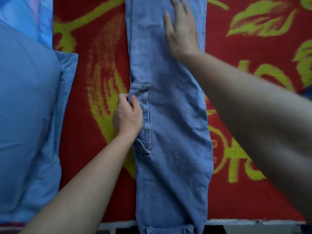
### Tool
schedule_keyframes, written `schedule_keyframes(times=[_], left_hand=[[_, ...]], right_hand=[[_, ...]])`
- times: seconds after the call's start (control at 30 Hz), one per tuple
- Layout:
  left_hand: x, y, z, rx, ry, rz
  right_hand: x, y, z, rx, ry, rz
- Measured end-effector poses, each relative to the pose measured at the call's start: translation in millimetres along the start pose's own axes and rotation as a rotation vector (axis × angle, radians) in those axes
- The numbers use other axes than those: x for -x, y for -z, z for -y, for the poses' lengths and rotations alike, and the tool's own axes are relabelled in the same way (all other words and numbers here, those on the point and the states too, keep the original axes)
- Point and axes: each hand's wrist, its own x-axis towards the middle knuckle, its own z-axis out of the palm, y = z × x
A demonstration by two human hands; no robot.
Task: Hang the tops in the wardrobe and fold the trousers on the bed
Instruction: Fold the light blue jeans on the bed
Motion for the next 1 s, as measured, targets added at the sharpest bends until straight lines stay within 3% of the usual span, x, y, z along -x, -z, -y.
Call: schedule_keyframes(times=[0.13,0.23,0.33,0.47,0.63,0.77,0.9,1.0], left_hand=[[-13,-2,-7,-0.12,-0.077,0.006],[-18,-4,-3,-0.159,-0.059,-0.014],[-13,-5,0,0.002,-0.001,-0.033],[-1,6,19,0.209,0.215,-0.039],[72,19,56,0.059,0.102,-0.011],[134,17,75,-0.092,-0.036,0.1],[190,7,94,-0.222,0.146,0.233],[206,5,105,-0.28,0.108,0.235]], right_hand=[[62,-12,-49,0.263,-0.019,-0.119],[90,-28,-75,0.406,-0.096,0.082],[94,-34,-92,0.393,-0.093,0.291],[105,-29,-85,0.312,-0.092,0.238],[200,-27,-79,0.207,-0.078,0.063],[306,-35,-84,0.232,-0.086,0.071],[386,-44,-91,0.317,-0.069,0.123],[397,-48,-107,0.424,-0.061,0.175]])
